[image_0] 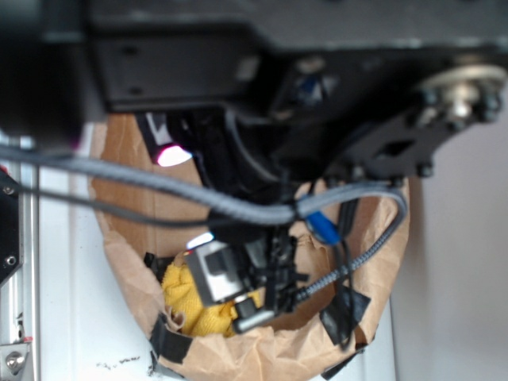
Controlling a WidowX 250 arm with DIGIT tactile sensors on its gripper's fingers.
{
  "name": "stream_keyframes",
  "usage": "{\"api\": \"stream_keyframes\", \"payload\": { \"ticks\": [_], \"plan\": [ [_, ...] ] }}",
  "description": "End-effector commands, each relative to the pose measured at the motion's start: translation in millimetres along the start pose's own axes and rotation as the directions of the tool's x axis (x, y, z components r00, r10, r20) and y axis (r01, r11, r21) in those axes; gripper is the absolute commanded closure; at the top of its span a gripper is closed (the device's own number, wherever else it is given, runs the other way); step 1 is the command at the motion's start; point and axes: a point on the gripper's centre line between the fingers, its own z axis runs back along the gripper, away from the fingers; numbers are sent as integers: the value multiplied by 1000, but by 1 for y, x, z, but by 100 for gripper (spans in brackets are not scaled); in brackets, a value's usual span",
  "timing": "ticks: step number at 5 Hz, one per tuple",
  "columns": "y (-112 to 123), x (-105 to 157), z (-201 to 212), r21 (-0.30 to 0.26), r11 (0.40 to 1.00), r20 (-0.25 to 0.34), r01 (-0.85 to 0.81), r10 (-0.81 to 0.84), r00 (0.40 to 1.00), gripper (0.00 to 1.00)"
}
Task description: Grab the yellow cloth.
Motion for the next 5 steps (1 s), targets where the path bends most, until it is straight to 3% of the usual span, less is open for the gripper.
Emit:
{"api": "stream_keyframes", "payload": {
  "ticks": [1,2,3,5],
  "plan": [
    [0,-4,11,-14,1000,62,12,-11,998,0],
    [21,5,-17,-24,1000,180,0,4,984,0],
    [23,11,-32,-85,996,189,35,-18,982,0],
    [18,18,-50,-138,989,240,54,-20,971,0]
  ]
}}
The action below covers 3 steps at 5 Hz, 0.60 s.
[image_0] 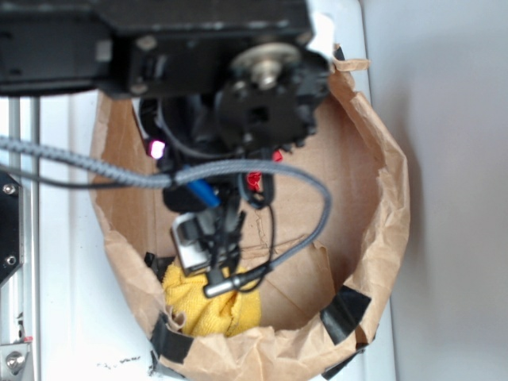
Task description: Grab the yellow cloth.
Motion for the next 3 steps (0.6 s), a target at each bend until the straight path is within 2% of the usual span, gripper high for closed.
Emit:
{"api": "stream_keyframes", "payload": {
  "ticks": [1,2,3],
  "plan": [
    [-4,32,-23,-17,994,108,-111,112,988,0],
    [-13,54,-40,-36,994,125,-102,105,986,0],
    [-24,66,-49,-67,993,98,-102,108,989,0]
  ]
}}
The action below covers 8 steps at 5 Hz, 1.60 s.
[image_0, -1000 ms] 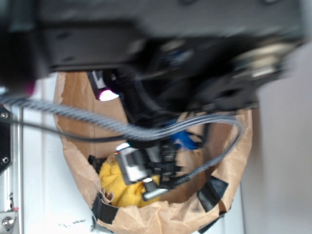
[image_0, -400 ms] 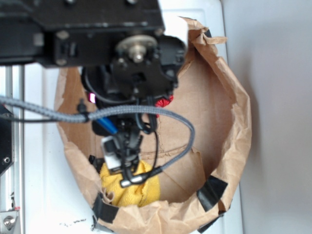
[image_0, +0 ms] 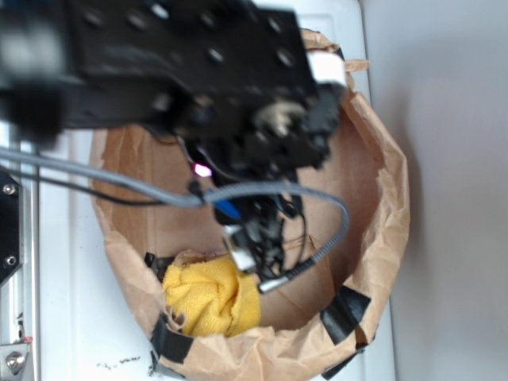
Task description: Grab the yellow cloth.
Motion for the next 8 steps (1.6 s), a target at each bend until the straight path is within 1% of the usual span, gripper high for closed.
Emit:
{"api": "stream_keyframes", "payload": {
  "ticks": [1,3,4,5,6,7,8],
  "plan": [
    [-18,16,1,-46,999,32,13,-12,999,0],
    [-18,16,1,-46,999,32,13,-12,999,0],
    [19,21,-35,-37,997,24,-68,69,997,0],
    [22,0,-39,-94,981,-32,-168,166,986,0],
    [18,-12,-35,-137,954,-98,-268,256,962,0],
    [7,-12,-22,-184,939,-113,-292,274,955,0],
    [-8,-3,-12,-225,921,-117,-319,299,947,0]
  ]
}}
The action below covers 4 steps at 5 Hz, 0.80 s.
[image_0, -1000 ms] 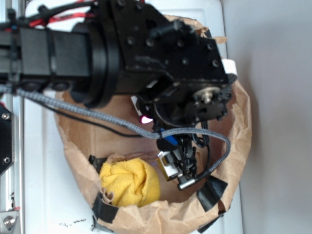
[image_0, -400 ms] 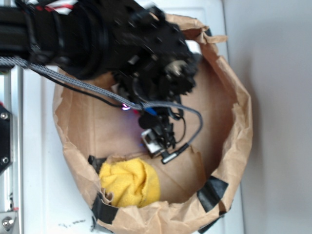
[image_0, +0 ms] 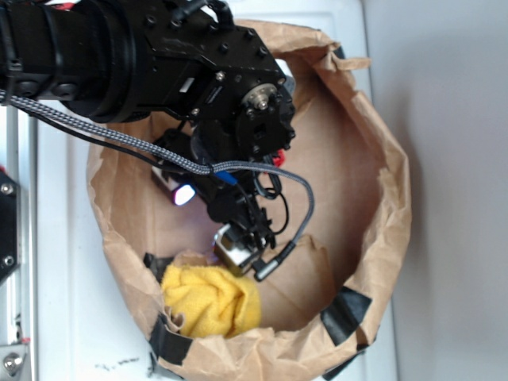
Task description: Grab the yellow cloth.
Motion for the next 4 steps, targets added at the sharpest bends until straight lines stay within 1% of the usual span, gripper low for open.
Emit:
{"api": "stream_keyframes", "payload": {
  "ticks": [1,2,3,4],
  "plan": [
    [-41,6,13,-86,996,41,-16,19,999,0],
    [-54,-6,0,-75,997,8,29,-28,1000,0],
    [-65,-26,-17,-73,992,-96,103,-110,989,0],
    [-69,-31,-39,-44,989,-126,142,-147,981,0]
  ]
}}
